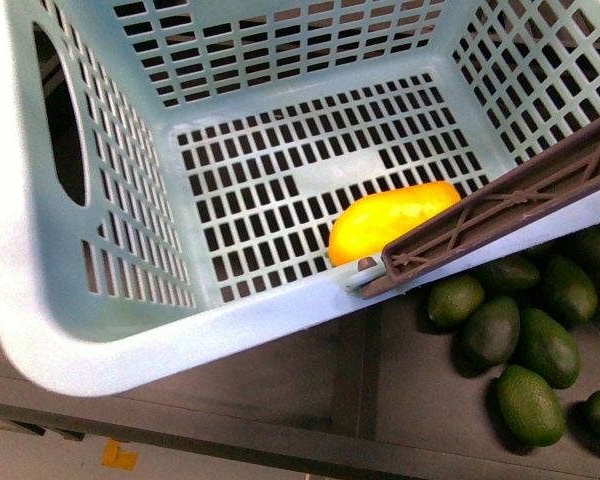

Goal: Pick mango and avocado into basket

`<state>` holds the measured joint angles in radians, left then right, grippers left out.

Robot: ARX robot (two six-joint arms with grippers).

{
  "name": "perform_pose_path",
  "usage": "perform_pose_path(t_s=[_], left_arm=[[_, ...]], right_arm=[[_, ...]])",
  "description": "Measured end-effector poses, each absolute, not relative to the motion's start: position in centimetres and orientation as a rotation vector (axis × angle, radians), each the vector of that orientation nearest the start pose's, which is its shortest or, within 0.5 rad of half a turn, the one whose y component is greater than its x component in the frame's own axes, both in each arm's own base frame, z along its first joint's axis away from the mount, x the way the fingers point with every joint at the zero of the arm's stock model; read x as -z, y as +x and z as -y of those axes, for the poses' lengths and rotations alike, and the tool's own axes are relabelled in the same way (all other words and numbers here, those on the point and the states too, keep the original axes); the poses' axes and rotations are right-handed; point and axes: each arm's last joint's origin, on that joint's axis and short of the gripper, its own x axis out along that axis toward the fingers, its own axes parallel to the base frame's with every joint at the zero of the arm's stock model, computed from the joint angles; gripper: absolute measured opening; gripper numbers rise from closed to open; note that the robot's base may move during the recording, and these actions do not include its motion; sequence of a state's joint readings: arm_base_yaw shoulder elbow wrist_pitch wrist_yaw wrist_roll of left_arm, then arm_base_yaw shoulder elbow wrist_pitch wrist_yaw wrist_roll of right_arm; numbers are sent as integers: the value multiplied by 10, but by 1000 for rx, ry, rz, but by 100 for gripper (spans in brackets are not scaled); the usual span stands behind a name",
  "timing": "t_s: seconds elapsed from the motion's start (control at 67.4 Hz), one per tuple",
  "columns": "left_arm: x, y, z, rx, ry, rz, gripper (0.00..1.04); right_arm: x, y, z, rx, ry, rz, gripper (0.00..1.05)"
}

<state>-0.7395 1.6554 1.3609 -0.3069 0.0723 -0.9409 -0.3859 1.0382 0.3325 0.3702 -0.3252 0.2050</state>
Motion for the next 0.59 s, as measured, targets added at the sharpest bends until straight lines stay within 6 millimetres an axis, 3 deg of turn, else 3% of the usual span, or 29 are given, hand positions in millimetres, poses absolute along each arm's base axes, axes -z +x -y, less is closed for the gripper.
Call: perform_pose_path(t_s=[0.104, 0.193, 0.415, 0.593], left_arm=[[-298, 275, 253, 437, -660, -888, 13], [-298, 277, 252, 420, -657, -876, 13], [-298, 276, 252, 436, -662, -888, 13], [-298, 276, 253, 437, -660, -888, 13]], right_arm=[[-165, 202, 105, 78, 281, -338, 96], [-125, 216, 138, 70, 190, -434, 96], [-56, 241, 155, 24, 68, -650, 96], [-19, 272, 145, -19, 27, -741, 96]])
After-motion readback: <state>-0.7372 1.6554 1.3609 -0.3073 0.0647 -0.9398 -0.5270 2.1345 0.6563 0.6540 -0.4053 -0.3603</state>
